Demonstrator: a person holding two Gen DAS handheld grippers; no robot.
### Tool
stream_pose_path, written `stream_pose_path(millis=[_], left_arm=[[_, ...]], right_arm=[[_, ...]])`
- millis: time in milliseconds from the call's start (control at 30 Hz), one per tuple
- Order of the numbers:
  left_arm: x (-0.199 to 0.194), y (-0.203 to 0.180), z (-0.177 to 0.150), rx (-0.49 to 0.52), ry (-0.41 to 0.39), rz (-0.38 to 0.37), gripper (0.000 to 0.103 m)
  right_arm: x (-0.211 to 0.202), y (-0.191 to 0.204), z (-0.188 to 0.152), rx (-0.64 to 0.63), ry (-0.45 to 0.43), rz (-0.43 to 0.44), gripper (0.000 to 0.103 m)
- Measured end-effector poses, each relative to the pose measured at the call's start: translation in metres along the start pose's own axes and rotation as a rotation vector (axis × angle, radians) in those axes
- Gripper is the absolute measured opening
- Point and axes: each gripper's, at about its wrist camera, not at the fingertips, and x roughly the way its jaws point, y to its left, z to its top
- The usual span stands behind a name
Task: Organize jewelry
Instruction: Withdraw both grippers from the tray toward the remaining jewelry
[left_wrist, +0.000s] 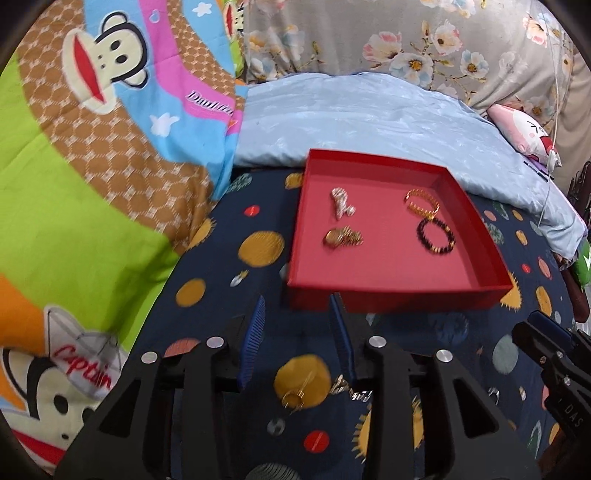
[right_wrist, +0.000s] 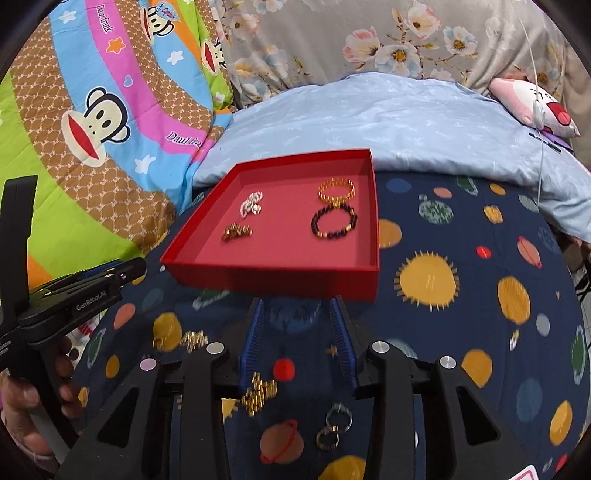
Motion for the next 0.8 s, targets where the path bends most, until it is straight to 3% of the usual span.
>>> stream_pose_path(millis=[400, 500, 800], left_arm=[[-0.001, 0.037, -0.076, -0.076, 0.140, 0.002, 0.039], [0.000, 0.036, -0.083, -0.067, 0.148, 0.002, 0.049], [0.016, 0.012, -0.076, -0.022, 0.148, -0.036, 0.049]], right_arm=[[-0.003, 0.005, -0.055, 0.025, 0.092, 0.036, 0.037], [-0.005, 0.005, -0.063, 0.032, 0.102, 0.039, 0.037], [-0.004, 0.001, -0.064, 0.040, 0.107, 0.026, 0.037]])
